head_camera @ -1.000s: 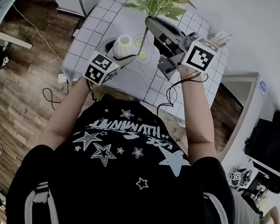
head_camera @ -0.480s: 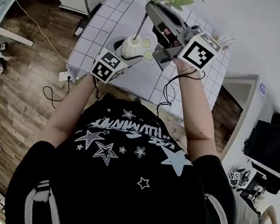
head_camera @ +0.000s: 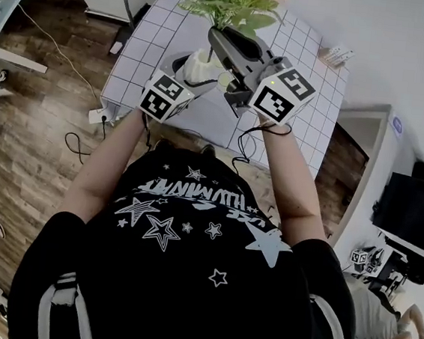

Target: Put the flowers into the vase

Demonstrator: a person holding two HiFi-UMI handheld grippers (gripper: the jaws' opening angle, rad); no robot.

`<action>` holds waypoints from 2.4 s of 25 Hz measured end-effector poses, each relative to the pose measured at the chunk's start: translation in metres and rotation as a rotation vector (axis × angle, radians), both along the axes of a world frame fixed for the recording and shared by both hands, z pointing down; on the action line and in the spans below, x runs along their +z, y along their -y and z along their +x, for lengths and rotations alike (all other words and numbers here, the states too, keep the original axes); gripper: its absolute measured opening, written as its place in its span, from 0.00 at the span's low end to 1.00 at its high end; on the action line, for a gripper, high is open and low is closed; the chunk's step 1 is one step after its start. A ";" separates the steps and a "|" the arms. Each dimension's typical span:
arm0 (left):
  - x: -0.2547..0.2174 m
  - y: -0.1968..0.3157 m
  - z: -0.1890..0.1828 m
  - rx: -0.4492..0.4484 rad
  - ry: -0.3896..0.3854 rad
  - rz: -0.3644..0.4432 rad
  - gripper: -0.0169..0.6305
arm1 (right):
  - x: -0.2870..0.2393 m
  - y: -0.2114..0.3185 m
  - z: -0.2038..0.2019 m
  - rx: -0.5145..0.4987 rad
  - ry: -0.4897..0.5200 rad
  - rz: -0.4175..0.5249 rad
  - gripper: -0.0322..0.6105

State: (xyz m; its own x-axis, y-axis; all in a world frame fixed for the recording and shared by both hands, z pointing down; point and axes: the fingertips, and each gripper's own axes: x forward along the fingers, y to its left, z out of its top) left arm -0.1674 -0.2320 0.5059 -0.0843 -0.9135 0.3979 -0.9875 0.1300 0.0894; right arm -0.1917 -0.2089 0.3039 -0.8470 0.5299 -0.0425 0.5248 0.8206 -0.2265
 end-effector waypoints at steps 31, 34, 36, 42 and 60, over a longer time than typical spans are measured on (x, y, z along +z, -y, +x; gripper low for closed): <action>0.001 0.001 0.003 0.074 -0.021 0.016 0.63 | 0.061 -0.011 0.038 0.137 -0.169 0.107 0.28; 0.001 0.001 0.004 0.090 -0.022 0.013 0.63 | 0.059 -0.008 0.045 0.171 -0.155 0.096 0.28; 0.001 0.001 0.004 0.098 -0.023 0.014 0.63 | 0.060 -0.006 0.050 0.190 -0.155 0.088 0.28; 0.001 0.000 0.005 0.114 -0.032 0.022 0.63 | 0.069 0.001 0.070 0.276 -0.167 0.068 0.28; 0.018 -0.008 0.007 0.105 0.007 -0.039 0.63 | 0.075 0.037 0.098 0.345 -0.190 0.037 0.28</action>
